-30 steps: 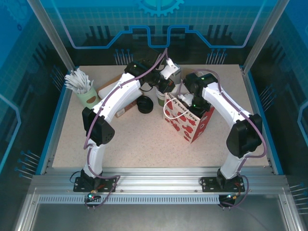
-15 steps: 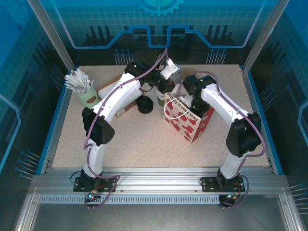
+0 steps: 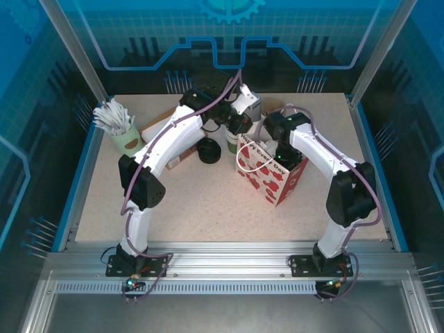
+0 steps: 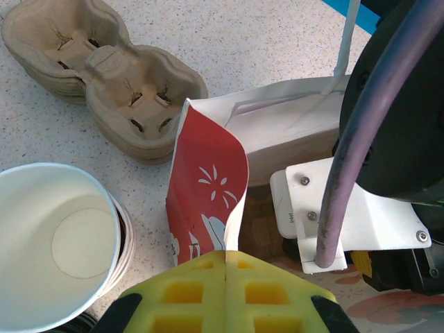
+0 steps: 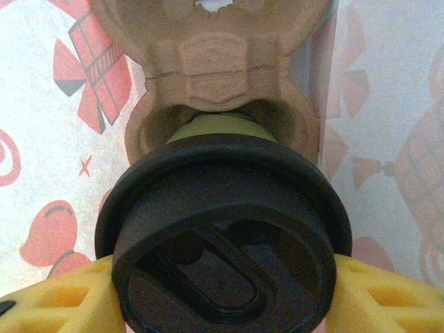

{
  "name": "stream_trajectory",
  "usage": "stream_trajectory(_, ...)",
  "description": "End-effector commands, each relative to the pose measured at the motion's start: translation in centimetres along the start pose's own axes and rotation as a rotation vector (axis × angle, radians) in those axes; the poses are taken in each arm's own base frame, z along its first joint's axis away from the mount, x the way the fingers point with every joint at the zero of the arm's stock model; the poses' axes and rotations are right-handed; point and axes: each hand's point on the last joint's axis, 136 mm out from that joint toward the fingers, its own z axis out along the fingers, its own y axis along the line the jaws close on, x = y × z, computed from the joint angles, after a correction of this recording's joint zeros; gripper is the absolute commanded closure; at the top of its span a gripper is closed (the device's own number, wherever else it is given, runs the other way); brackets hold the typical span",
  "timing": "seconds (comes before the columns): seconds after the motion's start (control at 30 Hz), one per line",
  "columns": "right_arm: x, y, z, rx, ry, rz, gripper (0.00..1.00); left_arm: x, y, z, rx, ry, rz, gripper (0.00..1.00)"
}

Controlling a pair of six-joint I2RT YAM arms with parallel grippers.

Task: Pack the takeout coffee

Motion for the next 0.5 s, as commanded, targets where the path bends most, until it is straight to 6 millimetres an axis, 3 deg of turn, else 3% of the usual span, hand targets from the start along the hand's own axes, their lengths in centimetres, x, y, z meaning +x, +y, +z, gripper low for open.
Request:
stream_trajectory(0.0, 0.4, -0.8, 3.2, -0.001, 0.074, 0.025, 0.60, 1.5, 0.4, 1.1, 0.016, 0.050, -0.013, 0.95)
stream_trajectory(0.13, -0.3, -0.6, 1.1, 0.007, 0.020, 0.023, 0.48, 1.4, 0.5, 1.0, 0.014, 0.048, -0.013, 0.95)
stream_trajectory(0.3, -0.5, -0.3, -1.5, 0.023, -0.041, 0.018, 0.22, 1.5, 0.5, 1.1, 0.014, 0.050, -0.014, 0.95)
stream_trajectory(0.47, -0.5, 0.2, -3.2, 0.024, -0.081, 0.011, 0.15, 1.4, 0.5, 1.0, 0.014, 0.048, -0.014, 0.95)
